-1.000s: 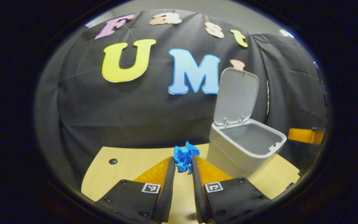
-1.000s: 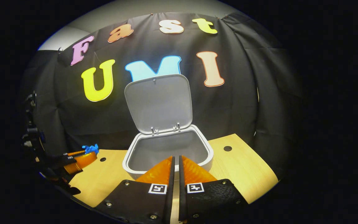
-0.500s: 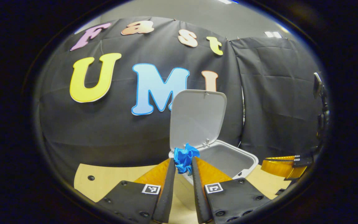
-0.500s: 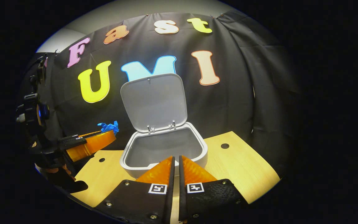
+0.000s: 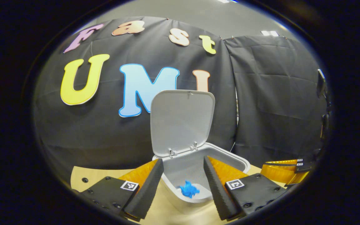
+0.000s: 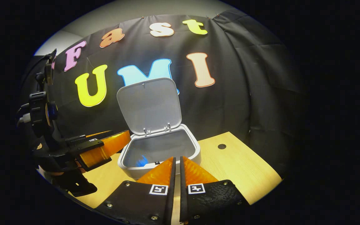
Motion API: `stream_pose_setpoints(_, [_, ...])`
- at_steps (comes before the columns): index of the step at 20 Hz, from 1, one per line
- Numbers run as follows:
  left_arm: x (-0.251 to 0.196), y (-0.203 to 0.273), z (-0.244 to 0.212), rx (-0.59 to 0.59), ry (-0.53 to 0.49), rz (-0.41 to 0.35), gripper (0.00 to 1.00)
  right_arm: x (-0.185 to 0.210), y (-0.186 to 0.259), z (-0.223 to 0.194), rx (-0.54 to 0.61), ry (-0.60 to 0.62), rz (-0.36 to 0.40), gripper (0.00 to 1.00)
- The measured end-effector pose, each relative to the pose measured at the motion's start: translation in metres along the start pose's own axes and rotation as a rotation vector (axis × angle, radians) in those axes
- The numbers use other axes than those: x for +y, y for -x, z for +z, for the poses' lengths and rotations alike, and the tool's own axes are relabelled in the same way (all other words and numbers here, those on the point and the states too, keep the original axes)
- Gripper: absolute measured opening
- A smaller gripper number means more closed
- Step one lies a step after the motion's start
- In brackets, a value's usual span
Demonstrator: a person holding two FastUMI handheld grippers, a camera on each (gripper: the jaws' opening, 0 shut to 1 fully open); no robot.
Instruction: Press the lid of the desktop garbage bin to open it, pick up the crumpled paper on the desktop and throw it into the bin, then pick up the pop can on the desktop and drop it into the bin, and finally close the garbage bin lid.
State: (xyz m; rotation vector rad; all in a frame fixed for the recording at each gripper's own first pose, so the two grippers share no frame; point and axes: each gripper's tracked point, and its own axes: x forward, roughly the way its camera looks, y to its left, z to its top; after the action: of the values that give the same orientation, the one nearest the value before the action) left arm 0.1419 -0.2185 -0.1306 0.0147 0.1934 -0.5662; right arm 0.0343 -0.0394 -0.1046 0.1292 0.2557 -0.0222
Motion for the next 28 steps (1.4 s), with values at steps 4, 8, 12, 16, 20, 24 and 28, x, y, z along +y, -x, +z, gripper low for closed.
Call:
stream_pose_setpoints(4, [0.018,0.014,0.004,-0.01,0.001,0.039,0.83,0.011,0.002,-0.004,0.012,0.001,0.023,0.09])
stream_pose_setpoints(8, [0.052,0.044,0.008,-0.012,-0.01,0.123,0.87,0.041,0.0,-0.018,0.05,0.016,0.093,0.09])
stream_pose_setpoints(12, [0.079,0.075,0.012,-0.031,0.017,0.192,0.87,0.079,-0.001,-0.035,0.093,0.043,0.182,0.09])
stream_pose_setpoints(16, [0.108,0.104,0.008,-0.043,0.056,0.273,0.87,0.114,0.002,-0.056,0.138,0.079,0.273,0.09])
stream_pose_setpoints(20, [0.131,0.128,0.002,-0.046,0.061,0.342,0.87,0.151,0.006,-0.097,0.25,0.145,0.389,0.36])
stream_pose_setpoints(24, [0.147,0.149,0.0,-0.049,0.077,0.393,0.92,0.176,0.017,-0.134,0.348,0.201,0.472,0.91])
stream_pose_setpoints(28, [0.157,0.167,-0.006,-0.048,0.094,0.432,0.92,0.184,0.022,-0.162,0.415,0.25,0.51,0.98])
